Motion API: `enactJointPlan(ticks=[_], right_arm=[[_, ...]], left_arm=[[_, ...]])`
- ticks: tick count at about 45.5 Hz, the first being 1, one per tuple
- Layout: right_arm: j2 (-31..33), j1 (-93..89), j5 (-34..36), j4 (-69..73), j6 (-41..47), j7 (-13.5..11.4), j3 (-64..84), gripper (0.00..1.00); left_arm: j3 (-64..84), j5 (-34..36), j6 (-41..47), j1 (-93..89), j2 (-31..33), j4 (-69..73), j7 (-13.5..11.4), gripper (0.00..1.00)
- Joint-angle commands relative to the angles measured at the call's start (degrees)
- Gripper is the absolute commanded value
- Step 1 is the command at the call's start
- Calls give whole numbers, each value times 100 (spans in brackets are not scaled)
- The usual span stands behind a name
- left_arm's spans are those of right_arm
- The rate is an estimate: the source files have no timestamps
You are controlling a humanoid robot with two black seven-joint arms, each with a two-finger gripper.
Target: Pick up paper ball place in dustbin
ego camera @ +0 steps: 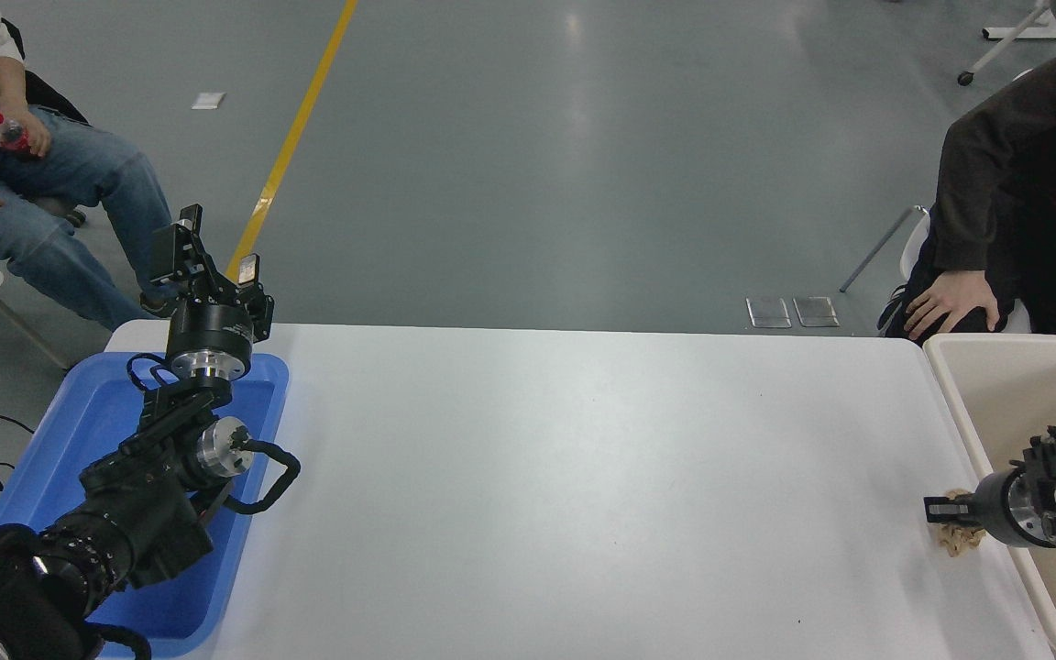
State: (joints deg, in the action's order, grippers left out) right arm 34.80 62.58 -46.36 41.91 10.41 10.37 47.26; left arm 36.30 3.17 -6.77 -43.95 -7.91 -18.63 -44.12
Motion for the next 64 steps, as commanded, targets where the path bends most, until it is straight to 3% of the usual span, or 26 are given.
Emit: enactJointPlan(ticks=[1, 13, 25, 39, 55, 64], right_arm=[[580, 1983, -5, 1502, 180, 53, 1284, 0], [651, 5024, 39, 3269, 751, 53, 3078, 0], [159, 6959, 452, 4263, 1349, 53, 4124, 0], [-43, 7602, 593, 4387, 1956, 53, 4318, 0], [-157, 7347, 567, 4308, 1868, 44, 4344, 0], [176, 7058, 207, 3851, 1719, 53, 4599, 0]], left_arm=[[0, 0, 0, 1, 0, 0, 9, 100], [0, 0, 0, 1, 0, 0, 9, 100], [0, 0, 0, 10, -18, 0, 9, 100], [0, 0, 0, 10, -26, 0, 9, 100], [9, 0, 0, 10, -44, 0, 18, 100], [0, 0, 0, 1, -35, 0, 18, 100]])
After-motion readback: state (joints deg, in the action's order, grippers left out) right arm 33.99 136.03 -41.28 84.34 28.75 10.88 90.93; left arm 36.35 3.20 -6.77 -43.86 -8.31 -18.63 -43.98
